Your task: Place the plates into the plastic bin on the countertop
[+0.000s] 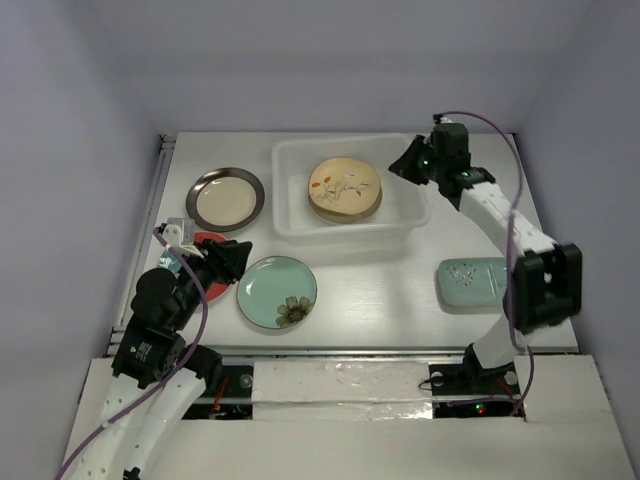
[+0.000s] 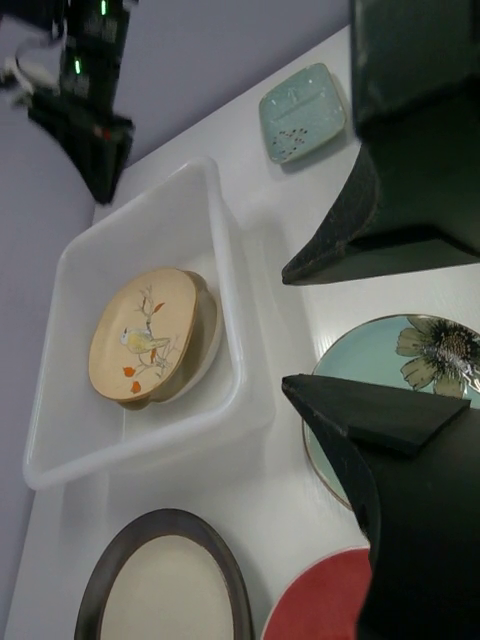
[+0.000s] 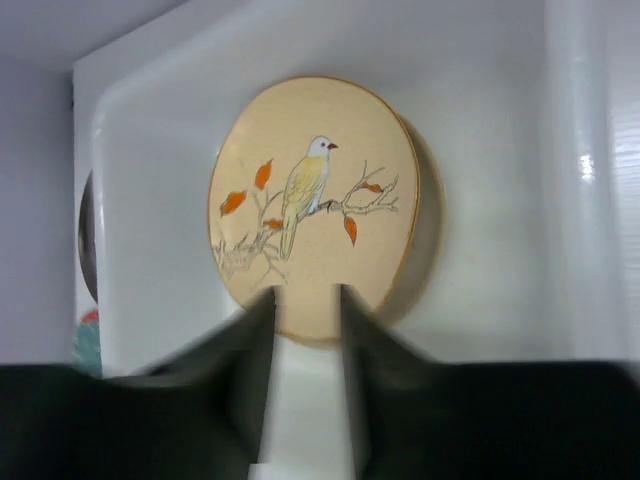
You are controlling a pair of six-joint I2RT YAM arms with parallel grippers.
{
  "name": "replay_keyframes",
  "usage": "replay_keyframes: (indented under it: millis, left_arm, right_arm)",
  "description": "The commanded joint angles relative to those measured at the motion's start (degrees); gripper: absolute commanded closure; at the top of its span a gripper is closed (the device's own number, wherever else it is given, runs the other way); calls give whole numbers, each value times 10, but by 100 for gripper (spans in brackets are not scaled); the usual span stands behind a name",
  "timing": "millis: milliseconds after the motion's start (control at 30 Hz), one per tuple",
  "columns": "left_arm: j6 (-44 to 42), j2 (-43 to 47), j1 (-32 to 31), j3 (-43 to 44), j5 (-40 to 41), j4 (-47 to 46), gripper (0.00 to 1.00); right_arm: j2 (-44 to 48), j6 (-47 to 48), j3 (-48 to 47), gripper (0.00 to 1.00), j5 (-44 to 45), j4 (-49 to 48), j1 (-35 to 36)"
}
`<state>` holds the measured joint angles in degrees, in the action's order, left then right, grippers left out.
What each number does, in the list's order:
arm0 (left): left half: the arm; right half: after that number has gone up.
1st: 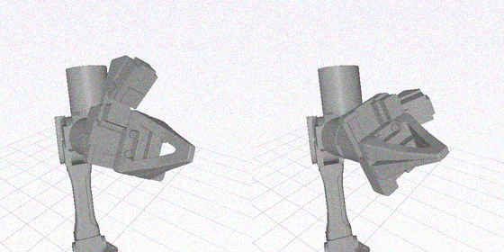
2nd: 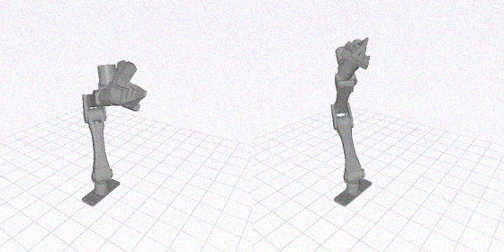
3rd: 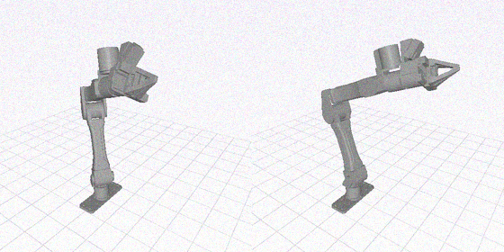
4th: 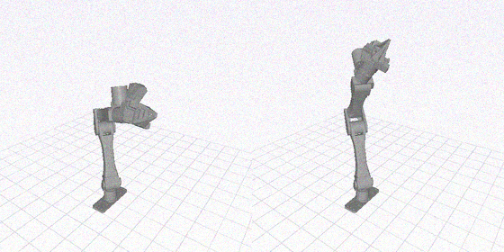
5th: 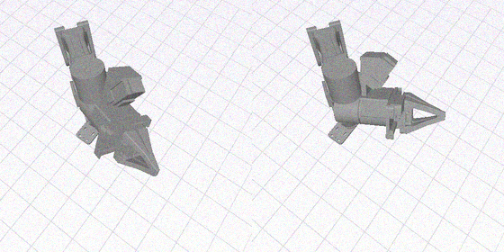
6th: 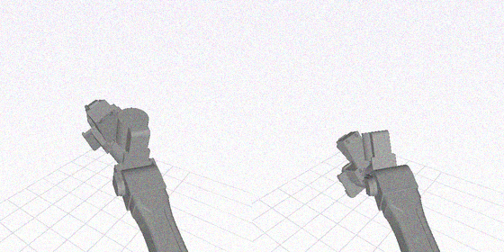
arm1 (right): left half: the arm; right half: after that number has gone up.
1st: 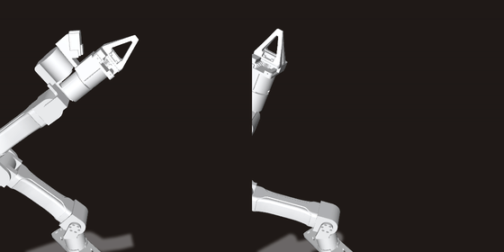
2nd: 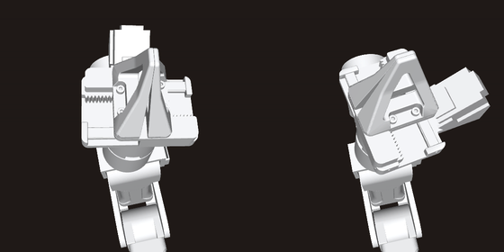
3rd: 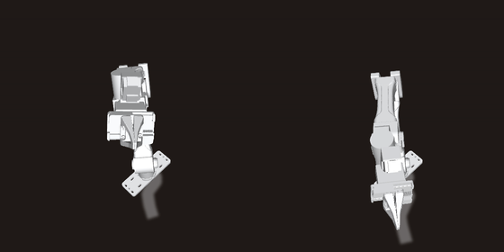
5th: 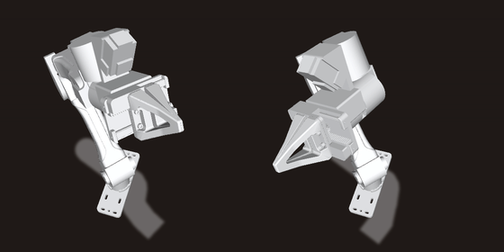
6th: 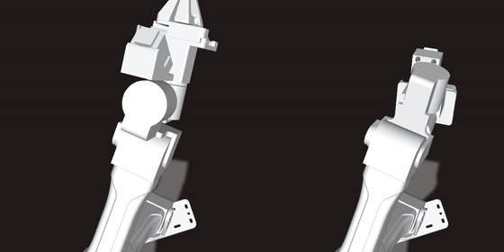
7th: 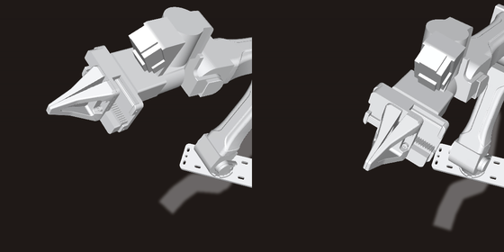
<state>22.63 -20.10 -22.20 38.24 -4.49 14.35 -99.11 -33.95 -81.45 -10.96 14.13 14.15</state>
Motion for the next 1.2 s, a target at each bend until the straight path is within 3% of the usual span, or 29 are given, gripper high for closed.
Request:
replay_keyframes:
  millis: [0,33,67,100,167,400,433,567,667,900,1033,1167]
  left_arm:
    - [0,-6,7,-3,-3,-34,63]
    - [0,-6,7,-3,-3,-34,71]
    - [0,-8,7,-3,-3,-34,79]
    - [0,-9,7,-3,-3,-34,92]
    - [0,-16,7,-3,-1,-33,100]
    - [0,-21,12,-2,7,-30,99]
    - [0,-20,12,-1,8,-30,96]
    - [1,-23,17,-3,7,-33,80]
    - [1,-35,17,-3,6,-32,76]
    - [0,-42,22,-2,4,-32,74]
    - [0,-43,22,-3,-1,-33,73]
    - [-1,-44,28,-3,-7,-35,73]
  right_arm:
    - [140,14,65,86,19,-59,12]
    - [165,13,86,99,9,-67,21]
    - [209,11,106,100,3,-82,34]
    - [229,9,148,100,0,-89,51]
    - [278,4,215,100,0,-111,122]
    - [328,-80,362,97,99,-183,349]
    - [326,-95,392,92,130,-197,370]
    - [269,-175,450,52,170,-301,431]
    - [186,-226,463,41,177,-368,449]
    - [45,-293,447,43,188,-452,454]
    - [-2,-334,443,50,207,-470,454]
    - [-65,-371,445,62,183,-545,454]
